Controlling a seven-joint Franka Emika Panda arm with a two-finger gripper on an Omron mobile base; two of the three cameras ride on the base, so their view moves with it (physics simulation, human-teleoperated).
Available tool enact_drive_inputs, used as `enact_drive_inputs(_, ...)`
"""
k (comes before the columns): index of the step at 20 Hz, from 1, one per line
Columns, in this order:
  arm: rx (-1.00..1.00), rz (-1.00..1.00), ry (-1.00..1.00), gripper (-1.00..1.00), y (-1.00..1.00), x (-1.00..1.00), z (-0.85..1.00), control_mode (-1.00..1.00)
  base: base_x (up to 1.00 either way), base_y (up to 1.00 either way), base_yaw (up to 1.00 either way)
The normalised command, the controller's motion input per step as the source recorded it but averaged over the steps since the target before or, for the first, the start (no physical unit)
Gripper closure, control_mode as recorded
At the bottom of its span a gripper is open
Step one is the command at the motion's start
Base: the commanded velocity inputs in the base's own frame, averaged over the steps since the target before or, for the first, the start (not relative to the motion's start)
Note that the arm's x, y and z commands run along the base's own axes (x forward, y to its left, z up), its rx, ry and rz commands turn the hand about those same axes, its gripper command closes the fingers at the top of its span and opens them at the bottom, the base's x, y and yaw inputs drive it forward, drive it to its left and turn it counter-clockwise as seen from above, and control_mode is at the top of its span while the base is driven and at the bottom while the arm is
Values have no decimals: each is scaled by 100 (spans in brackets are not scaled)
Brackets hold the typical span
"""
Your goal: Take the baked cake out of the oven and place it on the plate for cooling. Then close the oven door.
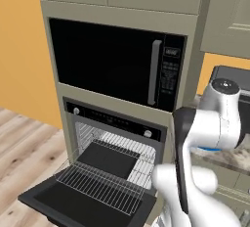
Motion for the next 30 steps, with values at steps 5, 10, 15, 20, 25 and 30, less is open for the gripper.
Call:
enact_drive_inputs(5, -1, -28, 0, -100, 91, -26, -1, -100, 0, 0, 0)
enact_drive_inputs(10, -5, -25, -2, -100, 97, -5, -6, -100, 0, 0, 0)
enact_drive_inputs(15, -7, -18, -10, -100, 89, 0, -18, -100, 0, 0, 0)
enact_drive_inputs(20, -3, -8, -13, -100, 57, 11, -36, -100, 0, 0, 0)
enact_drive_inputs(25, -1, -2, -17, -100, 30, 14, -46, -100, 0, 0, 0)
enact_drive_inputs(30, -1, -1, -16, -100, 30, 19, -40, -100, 0, 0, 0)
